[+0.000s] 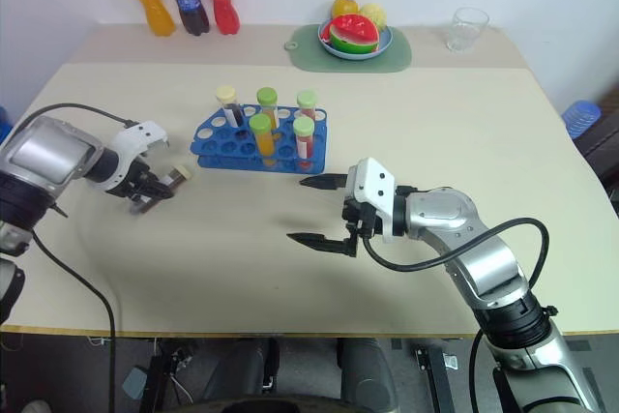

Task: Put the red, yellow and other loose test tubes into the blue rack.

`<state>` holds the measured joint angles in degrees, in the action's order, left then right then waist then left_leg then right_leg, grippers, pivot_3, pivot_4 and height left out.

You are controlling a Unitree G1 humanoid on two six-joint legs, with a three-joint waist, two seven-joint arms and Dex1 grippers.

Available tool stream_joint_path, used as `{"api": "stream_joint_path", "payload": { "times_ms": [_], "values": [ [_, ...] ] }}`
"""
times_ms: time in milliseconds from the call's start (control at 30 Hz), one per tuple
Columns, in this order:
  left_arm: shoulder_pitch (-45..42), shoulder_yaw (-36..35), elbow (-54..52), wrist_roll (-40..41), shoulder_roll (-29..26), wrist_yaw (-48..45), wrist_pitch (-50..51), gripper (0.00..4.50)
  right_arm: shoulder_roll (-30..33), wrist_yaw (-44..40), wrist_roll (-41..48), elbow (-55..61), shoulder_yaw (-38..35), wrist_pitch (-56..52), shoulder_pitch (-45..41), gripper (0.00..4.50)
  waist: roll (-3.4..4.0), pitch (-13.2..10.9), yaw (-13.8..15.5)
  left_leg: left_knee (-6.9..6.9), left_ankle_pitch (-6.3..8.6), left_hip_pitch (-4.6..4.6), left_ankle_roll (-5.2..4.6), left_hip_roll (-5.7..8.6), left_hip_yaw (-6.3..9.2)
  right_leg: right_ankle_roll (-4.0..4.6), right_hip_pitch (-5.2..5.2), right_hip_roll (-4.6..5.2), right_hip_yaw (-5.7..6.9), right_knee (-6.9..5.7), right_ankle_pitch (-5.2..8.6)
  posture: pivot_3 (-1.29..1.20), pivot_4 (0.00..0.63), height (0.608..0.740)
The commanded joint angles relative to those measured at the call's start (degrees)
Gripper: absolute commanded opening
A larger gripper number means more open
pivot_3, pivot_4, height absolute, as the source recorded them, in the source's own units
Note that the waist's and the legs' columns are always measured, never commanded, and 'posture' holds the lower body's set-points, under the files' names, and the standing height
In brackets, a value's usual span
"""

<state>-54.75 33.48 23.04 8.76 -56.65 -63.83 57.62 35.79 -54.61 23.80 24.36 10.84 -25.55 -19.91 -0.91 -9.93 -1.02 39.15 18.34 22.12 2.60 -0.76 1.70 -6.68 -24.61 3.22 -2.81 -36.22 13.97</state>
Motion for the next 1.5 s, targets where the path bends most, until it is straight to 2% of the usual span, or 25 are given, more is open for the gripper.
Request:
{"api": "stream_joint_path", "payload": {
  "times_ms": [33,167,233,300,367,433,500,567,633,700,800,900,1000,1500],
  "values": [
    [-0.15,-1.67,0.53,-3.29,-1.58,-0.97,-1.3,0.73,0.04,0.54,0.59,2.86,-1.01,0.06,0.27,4.5,0.0,0.0,-0.02,0.0,0.0,0.0,0.0,0.0,0.0,0.0,0.0,0.0,0.0,0.0,0.0,0.0,0.15,0.734],
    [1.12,-7.84,2.18,-4.49,-3.56,3.65,-0.17,0.73,0.25,0.78,0.85,3.4,-1.3,-0.27,0.95,4.5,0.0,0.0,-0.13,0.0,0.0,0.0,-0.01,-0.02,0.01,0.0,-0.01,0.0,0.0,-0.01,0.0,0.0,0.15,0.734],
    [1.53,-18.64,6.29,-2.48,-0.81,13.7,-2.54,0.73,0.14,0.72,1.04,3.37,-1.22,-0.36,1.29,4.5,-0.01,0.0,0.04,0.0,0.01,0.03,-0.01,-0.03,0.03,0.0,-0.03,-0.01,0.01,-0.01,0.0,0.0,0.15,0.734],
    [2.58,-26.29,7.87,-1.52,1.54,20.86,-5.59,0.73,0.04,0.67,1.1,3.31,-1.09,-0.34,1.47,4.5,-0.04,0.0,0.18,0.07,0.0,0.06,-0.01,-0.03,0.06,-0.01,-0.03,0.01,0.03,-0.03,-0.01,0.0,0.15,0.734],
    [6.54,-35.7,3.01,-2.67,5.83,34.71,-16.45,0.73,-0.3,0.55,1.03,2.77,-0.75,-0.08,1.5,4.5,-0.01,0.02,0.42,0.08,0.01,0.07,-0.01,-0.02,0.06,-0.02,-0.02,0.06,0.05,-0.01,-0.01,0.0,0.15,0.734],
    [10.47,-46.52,-6.55,0.2,14.18,45.56,-25.12,0.73,-1.11,0.77,0.79,1.83,-0.19,0.1,1.17,4.5,-0.06,0.04,0.67,0.09,0.01,0.09,-0.01,0.04,0.08,-0.03,-0.02,0.21,0.1,-0.01,-0.02,0.0,0.15,0.734],
    [13.44,-51.16,-15.45,2.21,21.72,51.07,-28.59,0.73,-1.92,1.03,0.4,0.91,0.27,0.25,0.77,4.5,-0.19,0.09,1.36,0.16,0.0,0.2,0.01,0.09,0.11,-0.04,-0.05,0.38,0.15,-0.01,-0.03,0.0,0.15,0.734],
    [20.39,-46.72,-27.53,1.62,31.63,53.16,-38.15,0.73,-3.3,1.45,-0.07,-0.22,0.99,0.48,0.11,4.5,-0.2,0.12,1.57,0.25,-0.07,0.27,0.14,0.12,0.07,-0.07,-0.08,0.4,0.15,0.0,-0.06,0.0,0.15,0.734],
    [25.82,-41.75,-33.14,-1.11,40.12,55.98,-47.51,0.73,-4.16,1.62,-0.57,-1.13,1.37,0.92,-0.39,4.5,-0.19,0.13,1.87,0.24,-0.11,0.27,0.23,0.19,0.0,-0.08,-0.07,0.5,0.1,0.0,-0.07,0.0,0.15,0.734],
    [27.92,-40.03,-33.63,-2.88,44.11,57.49,-51.73,0.73,-4.41,1.54,-0.74,-1.6,1.36,1.15,-0.6,4.5,-0.21,0.13,1.8,0.25,-0.11,0.27,0.22,0.29,-0.07,-0.08,-0.05,0.54,0.08,0.08,-0.07,0.0,0.15,0.734],
    [30.19,-35.74,-28.62,-9.19,48.98,62.51,-61.04,0.73,-4.94,1.69,-1.5,-2.63,1.58,1.85,-1.09,4.5,-0.2,0.14,1.29,0.26,0.03,0.15,-0.04,0.23,-0.06,-0.08,-0.05,0.39,0.08,0.02,-0.08,0.0,0.15,0.734],
    [30.29,-33.66,-22.75,-14.43,50.83,66.92,-66.51,0.73,-5.33,2.31,-1.88,-2.79,1.37,2.14,-1.09,4.5,-0.17,0.15,1.22,0.12,-0.01,-0.15,0.02,0.16,-0.05,-0.04,0.13,0.28,0.08,-0.04,-0.09,0.0,0.15,0.734],
    [30.13,-33.16,-19.58,-14.67,51.71,67.08,-67.65,0.73,-5.38,2.72,-2.03,-2.47,0.92,2.07,-0.7,4.5,-0.17,0.15,1.24,0.1,-0.01,-0.25,0.01,0.16,-0.06,-0.04,0.24,0.26,0.07,-0.02,-0.09,0.0,0.15,0.734],
    [31.86,-33.79,-16.4,-13.65,52.9,66.94,-61.44,0.73,-5.88,3.56,-2.61,-3.19,1.01,3.3,-0.53,4.5,-0.16,0.16,1.31,0.1,0.01,-0.25,-0.02,0.16,-0.06,-0.05,0.26,0.27,0.07,0.02,-0.09,0.0,0.15,0.734]
  ]
}}
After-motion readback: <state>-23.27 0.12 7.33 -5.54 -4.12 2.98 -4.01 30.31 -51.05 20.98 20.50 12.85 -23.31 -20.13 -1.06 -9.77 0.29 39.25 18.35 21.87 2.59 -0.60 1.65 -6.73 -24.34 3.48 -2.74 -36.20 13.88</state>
